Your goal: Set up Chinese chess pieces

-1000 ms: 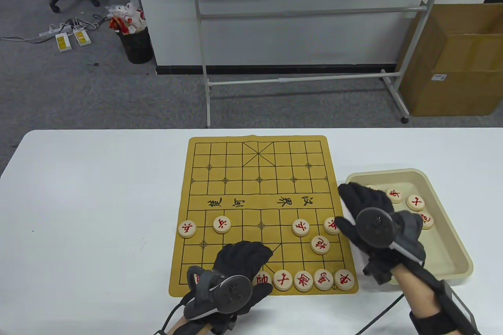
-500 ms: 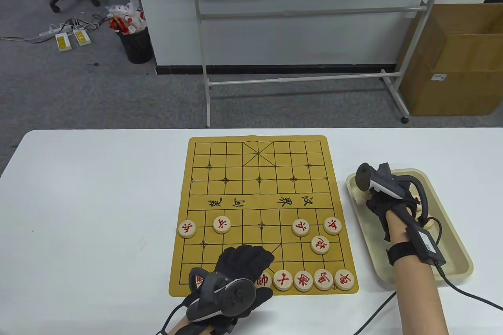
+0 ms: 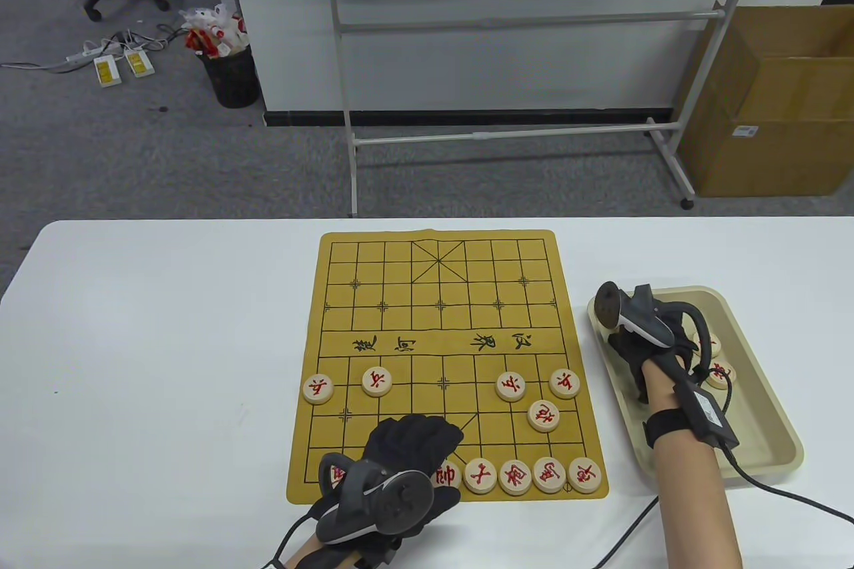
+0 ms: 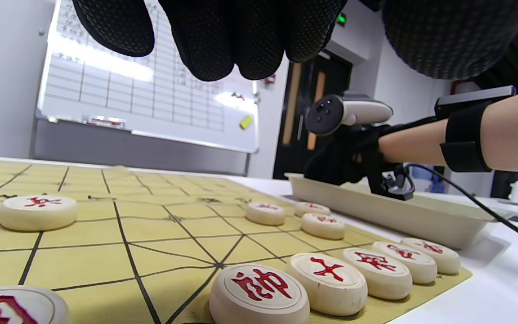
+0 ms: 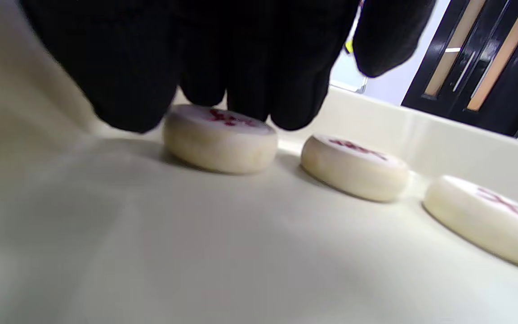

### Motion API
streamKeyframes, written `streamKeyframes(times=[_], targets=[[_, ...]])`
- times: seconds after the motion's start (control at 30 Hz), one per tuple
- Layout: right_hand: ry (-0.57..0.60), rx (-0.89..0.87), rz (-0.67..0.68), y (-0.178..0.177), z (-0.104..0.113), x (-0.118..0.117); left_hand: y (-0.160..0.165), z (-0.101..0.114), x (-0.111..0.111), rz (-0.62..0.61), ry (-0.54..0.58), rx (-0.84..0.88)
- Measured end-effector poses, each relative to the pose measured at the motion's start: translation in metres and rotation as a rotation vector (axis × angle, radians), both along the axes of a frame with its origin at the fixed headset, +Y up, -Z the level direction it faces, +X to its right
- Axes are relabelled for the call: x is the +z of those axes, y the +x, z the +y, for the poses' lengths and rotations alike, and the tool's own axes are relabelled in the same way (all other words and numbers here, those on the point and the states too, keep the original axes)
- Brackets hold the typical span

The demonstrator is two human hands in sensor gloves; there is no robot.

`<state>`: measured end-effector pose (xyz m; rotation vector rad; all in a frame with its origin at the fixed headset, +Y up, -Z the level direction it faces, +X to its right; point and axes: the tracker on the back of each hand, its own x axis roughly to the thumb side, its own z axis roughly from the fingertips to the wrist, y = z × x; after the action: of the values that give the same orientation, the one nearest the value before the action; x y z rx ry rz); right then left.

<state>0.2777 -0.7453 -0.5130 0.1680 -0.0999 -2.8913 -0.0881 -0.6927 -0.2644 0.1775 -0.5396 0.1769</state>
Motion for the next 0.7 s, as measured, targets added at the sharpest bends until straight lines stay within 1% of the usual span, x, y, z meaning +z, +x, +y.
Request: streamKeyframes(times=[0.13, 0.17, 0.2, 0.23, 0.33, 0.37, 0.4, 0.43, 0.53, 0.6, 0.63, 0.67, 0.7], targets=[[-0.095, 0.006, -0.034, -0.001, -0.002, -0.002, 0.0, 0.0, 0.0, 0.0, -0.003, -0.002], [-0.145, 0.019, -0.047, -0.001, -0.004, -0.002, 0.0, 0.0, 0.0, 0.0, -0.002, -0.003], [-0.144, 0.046, -0.052, -0.002, -0.004, -0.001, 0.0, 0.0, 0.0, 0.0, -0.003, -0.002], [-0.122, 0.053, -0.038, -0.002, -0.004, -0.001, 0.0, 0.0, 0.0, 0.0, -0.004, -0.001], [-0.111, 0.06, -0.03, -0.005, -0.004, 0.0, 0.001, -0.001, -0.001, -0.002, -0.006, -0.003], [-0.065, 0.074, -0.014, -0.007, 0.0, 0.004, 0.001, -0.002, -0.001, -0.004, -0.007, -0.005], [-0.019, 0.089, -0.003, -0.008, 0.006, 0.007, 0.002, -0.002, 0.0, -0.006, -0.008, -0.005], [-0.001, 0.096, -0.001, -0.008, 0.01, 0.009, 0.002, -0.002, 0.0, -0.007, -0.007, -0.005], [0.032, 0.045, 0.035, -0.014, 0.039, 0.026, 0.004, -0.002, 0.001, -0.014, -0.006, -0.002], [0.054, -0.065, 0.067, -0.02, 0.059, 0.042, 0.005, -0.001, 0.002, -0.021, -0.003, 0.004], [0.062, -0.175, 0.1, -0.026, 0.069, 0.056, 0.007, -0.002, 0.004, -0.027, 0.004, 0.007], [0.063, -0.241, 0.129, -0.03, 0.075, 0.064, 0.008, -0.002, 0.004, -0.03, 0.01, 0.01], [0.056, -0.332, 0.185, -0.038, 0.082, 0.079, 0.009, -0.002, 0.005, -0.035, 0.017, 0.013]])
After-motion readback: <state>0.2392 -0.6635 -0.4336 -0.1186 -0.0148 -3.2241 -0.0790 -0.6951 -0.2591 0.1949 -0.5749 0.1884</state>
